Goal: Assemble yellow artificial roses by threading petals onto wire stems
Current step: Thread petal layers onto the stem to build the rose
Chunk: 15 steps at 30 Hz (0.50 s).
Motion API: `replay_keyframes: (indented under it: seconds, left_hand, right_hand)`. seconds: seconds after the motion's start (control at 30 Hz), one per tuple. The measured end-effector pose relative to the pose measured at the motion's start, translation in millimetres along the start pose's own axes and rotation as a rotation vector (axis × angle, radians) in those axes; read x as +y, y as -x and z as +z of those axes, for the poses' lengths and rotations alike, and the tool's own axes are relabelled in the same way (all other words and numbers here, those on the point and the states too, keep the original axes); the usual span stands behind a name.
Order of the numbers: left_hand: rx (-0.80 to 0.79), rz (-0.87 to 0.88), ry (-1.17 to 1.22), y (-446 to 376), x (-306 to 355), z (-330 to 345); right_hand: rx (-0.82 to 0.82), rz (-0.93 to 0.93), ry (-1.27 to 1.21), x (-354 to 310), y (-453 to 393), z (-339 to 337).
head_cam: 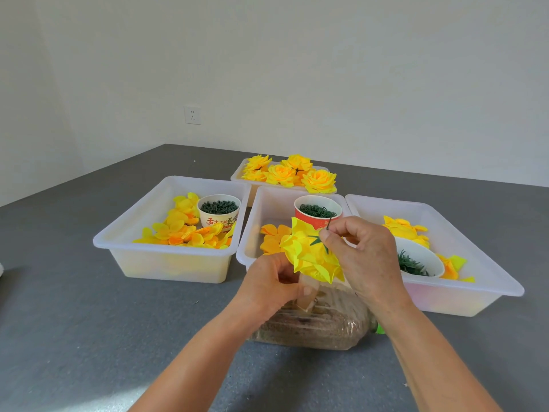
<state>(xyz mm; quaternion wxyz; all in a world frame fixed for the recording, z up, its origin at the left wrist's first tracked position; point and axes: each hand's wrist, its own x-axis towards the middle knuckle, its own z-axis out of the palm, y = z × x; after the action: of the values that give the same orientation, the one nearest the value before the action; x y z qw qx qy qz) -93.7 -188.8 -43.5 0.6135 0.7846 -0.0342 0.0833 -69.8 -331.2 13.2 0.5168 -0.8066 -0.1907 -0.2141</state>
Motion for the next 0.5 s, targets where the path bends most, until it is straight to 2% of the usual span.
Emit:
replay_keyframes:
  seconds: [0.2, 0.5]
  left_hand:
    - [0.052, -0.009, 0.272, 2.3, 5.0, 2.6]
    - [0.062, -0.048, 0.316, -1.5, 3.4, 4.1]
  right_hand:
    - [-0.011, -0.005, 0.016, 3.3, 1.3, 1.1]
    - [0.054, -0.044, -0.030, -4.8, -5.6, -3.0]
